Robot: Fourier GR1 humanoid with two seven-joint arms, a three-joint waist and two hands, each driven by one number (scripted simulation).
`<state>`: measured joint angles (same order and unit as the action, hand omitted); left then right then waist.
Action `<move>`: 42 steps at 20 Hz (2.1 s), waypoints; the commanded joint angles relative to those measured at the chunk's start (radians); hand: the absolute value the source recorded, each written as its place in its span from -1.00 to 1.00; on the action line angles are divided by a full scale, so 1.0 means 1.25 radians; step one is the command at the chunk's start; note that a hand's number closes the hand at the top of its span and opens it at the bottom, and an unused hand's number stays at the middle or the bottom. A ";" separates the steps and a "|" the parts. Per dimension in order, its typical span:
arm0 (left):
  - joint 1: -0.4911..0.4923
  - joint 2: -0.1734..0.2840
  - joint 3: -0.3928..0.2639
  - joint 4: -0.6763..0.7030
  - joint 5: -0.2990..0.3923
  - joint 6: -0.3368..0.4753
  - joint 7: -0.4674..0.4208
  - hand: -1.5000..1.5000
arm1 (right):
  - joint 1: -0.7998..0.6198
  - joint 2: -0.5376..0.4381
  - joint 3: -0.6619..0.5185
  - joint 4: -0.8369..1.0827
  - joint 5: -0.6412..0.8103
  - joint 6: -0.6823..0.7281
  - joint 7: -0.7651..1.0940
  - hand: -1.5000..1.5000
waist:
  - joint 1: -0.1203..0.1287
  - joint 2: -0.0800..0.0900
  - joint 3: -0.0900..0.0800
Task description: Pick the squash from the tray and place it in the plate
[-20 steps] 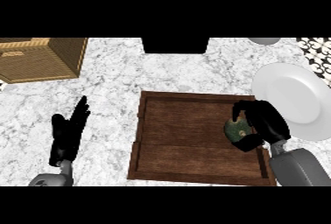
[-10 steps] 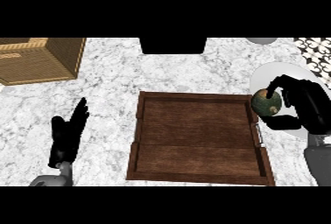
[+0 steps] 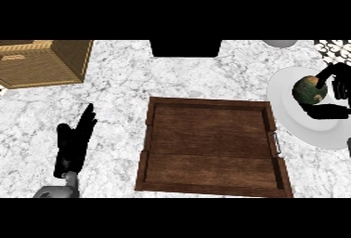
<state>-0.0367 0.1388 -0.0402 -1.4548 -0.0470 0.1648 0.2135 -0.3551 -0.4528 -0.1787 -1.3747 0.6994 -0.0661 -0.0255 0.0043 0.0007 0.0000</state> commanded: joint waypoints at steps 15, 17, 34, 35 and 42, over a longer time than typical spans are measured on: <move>-0.008 -0.033 -0.010 0.004 -0.024 0.000 -0.011 0.00 | -0.231 -0.110 -0.047 0.676 0.061 0.009 -0.235 1.00 | 0.017 0.006 0.001; -0.008 -0.030 -0.004 0.026 -0.028 -0.001 -0.031 0.00 | -0.264 -0.134 -0.066 0.735 0.044 0.053 -0.259 1.00 | 0.015 0.007 0.001; -0.020 -0.020 0.009 -0.016 -0.020 -0.006 0.022 0.00 | -0.331 -0.165 -0.268 0.911 -0.165 0.249 -0.565 -1.00 | 0.016 0.007 0.005; 0.000 -0.017 0.011 0.006 -0.002 -0.033 -0.001 0.00 | -0.306 -0.184 -0.287 0.924 -0.188 0.292 -0.596 -1.00 | 0.008 0.007 0.004; -0.023 -0.003 0.021 0.001 -0.003 -0.043 -0.004 0.00 | -0.287 -0.248 -0.323 0.983 -0.229 0.427 -0.600 -1.00 | 0.027 0.013 0.004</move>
<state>-0.0581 0.1128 -0.0313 -1.4501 -0.0724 0.1432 0.2104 -0.7404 -0.7427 -0.5535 -0.1799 0.4458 0.3876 -0.7317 0.0283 0.0133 0.0040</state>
